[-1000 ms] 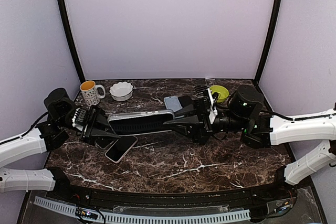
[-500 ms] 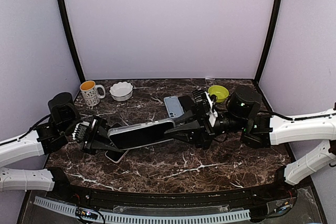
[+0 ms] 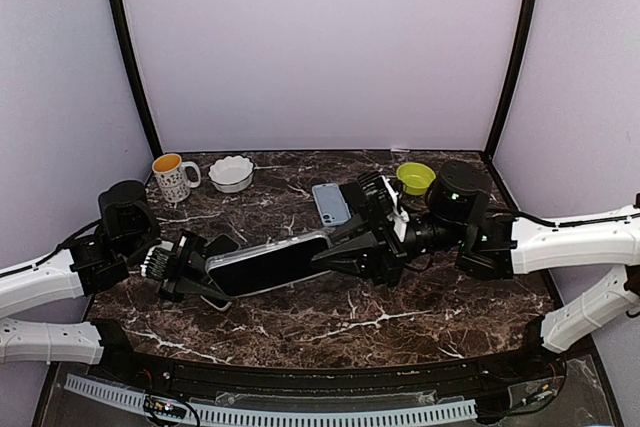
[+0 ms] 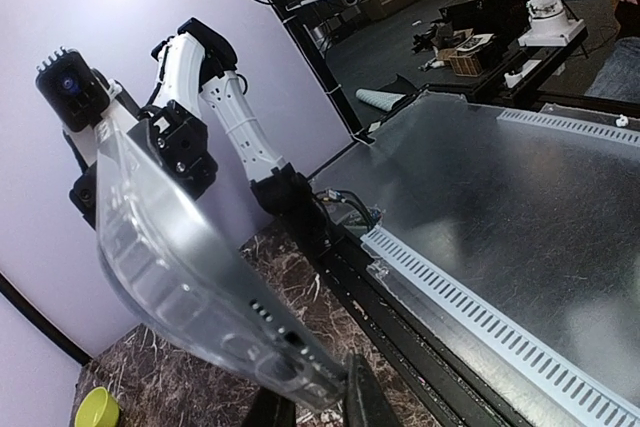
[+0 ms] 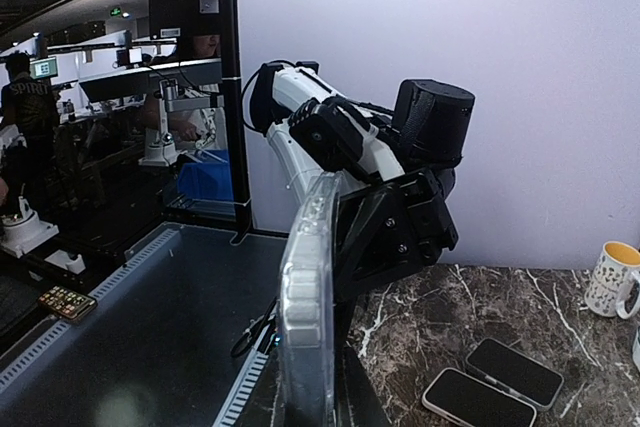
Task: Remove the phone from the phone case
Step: Remove the bottom left corner of the phone case.
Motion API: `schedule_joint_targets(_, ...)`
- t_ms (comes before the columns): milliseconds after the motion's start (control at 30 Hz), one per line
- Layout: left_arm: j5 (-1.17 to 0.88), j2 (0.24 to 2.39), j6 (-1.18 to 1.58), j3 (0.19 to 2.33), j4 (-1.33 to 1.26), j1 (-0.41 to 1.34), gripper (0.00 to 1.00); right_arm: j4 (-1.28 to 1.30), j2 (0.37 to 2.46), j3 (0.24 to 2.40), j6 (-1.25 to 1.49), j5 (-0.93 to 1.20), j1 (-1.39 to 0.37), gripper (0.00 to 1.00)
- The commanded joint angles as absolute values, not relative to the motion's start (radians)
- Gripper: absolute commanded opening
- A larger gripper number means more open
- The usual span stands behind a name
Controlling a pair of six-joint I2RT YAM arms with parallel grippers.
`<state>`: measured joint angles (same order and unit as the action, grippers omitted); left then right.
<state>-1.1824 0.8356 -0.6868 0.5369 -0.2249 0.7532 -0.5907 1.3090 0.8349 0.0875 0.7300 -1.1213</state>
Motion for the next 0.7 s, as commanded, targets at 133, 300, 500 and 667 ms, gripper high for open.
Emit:
schedule_joint_targets(133, -1.183, 0.832, -0.847, 0.557, -0.125, 0.785, 0.11, -0.539, 1.335, 0.918, 0.093, 0.806, -1.124, 0.0)
schedule_joint_targets(300, -1.136, 0.84, -0.901, 0.548, -0.119, 0.794, 0.09, -0.393, 1.353, 0.959, -0.005, 0.839, -1.122, 0.0)
schedule_joint_targets(500, -1.095, 0.853, -0.943, 0.552, -0.091, 0.796, 0.08, -0.228, 1.378, 1.017, -0.146, 0.853, -1.123, 0.0)
schedule_joint_targets(667, -1.073, 0.849, -0.949, 0.548, -0.087, 0.796, 0.09, -0.164, 1.382, 1.037, -0.217, 0.837, -1.121, 0.0)
